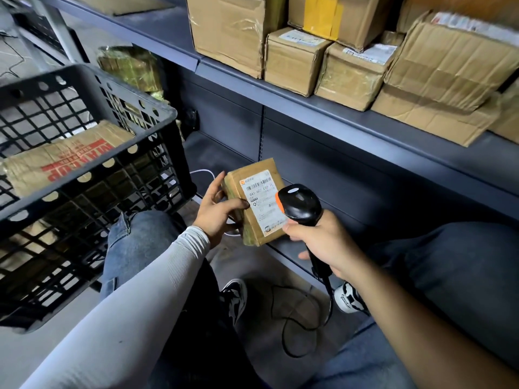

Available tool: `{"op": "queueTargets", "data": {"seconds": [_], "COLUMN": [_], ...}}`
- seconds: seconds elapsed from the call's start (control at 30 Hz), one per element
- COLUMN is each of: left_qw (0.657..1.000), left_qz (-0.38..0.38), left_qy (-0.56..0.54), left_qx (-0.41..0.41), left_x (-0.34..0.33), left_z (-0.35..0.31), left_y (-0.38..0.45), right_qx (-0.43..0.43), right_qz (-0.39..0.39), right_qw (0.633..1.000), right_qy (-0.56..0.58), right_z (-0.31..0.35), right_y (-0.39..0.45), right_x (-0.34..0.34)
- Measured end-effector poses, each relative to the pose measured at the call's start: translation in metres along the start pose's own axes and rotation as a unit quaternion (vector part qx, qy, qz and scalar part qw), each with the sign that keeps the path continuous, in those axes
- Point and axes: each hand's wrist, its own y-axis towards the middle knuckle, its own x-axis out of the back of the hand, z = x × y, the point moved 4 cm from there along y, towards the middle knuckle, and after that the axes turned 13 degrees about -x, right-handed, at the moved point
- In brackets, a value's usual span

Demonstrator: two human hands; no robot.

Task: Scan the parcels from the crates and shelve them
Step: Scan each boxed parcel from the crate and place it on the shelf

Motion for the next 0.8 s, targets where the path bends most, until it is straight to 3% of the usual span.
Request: {"op": "queueTargets", "data": {"seconds": [0.13,0.37,0.47,0.6,0.7,0.8], "left_qw": [0.997,0.986,0.994,0.983,0.962,0.918], "left_qz": [-0.045,-0.073,-0.052,-0.042,0.007,0.022], "left_qy": [-0.069,-0.149,-0.093,0.006,0.120,0.225], "left_qx": [0.001,0.010,-0.033,-0.176,-0.245,-0.325], "left_x": [0.001,-0.010,-0.017,-0.014,-0.012,-0.015], "left_z": [-0.016,-0.050,-0.071,-0.104,-0.117,-0.138], "left_y": [-0.010,-0.022,-0.025,-0.022,-0.021,-0.028], "right_qx": [0.037,0.106,0.124,0.162,0.189,0.209], "right_qz": [-0.047,-0.012,-0.048,-0.052,-0.057,-0.067], "right_qw": [0.998,0.991,0.982,0.975,0.970,0.966], "right_qy": [-0.007,0.085,0.131,0.139,0.142,0.138], "right_z": [0.005,0.033,0.049,0.071,0.089,0.104], "right_y": [0.001,-0.017,-0.020,-0.027,-0.039,-0.052], "right_x": [-0.002,-0.030,-0.024,-0.013,-0.005,0.000]}}
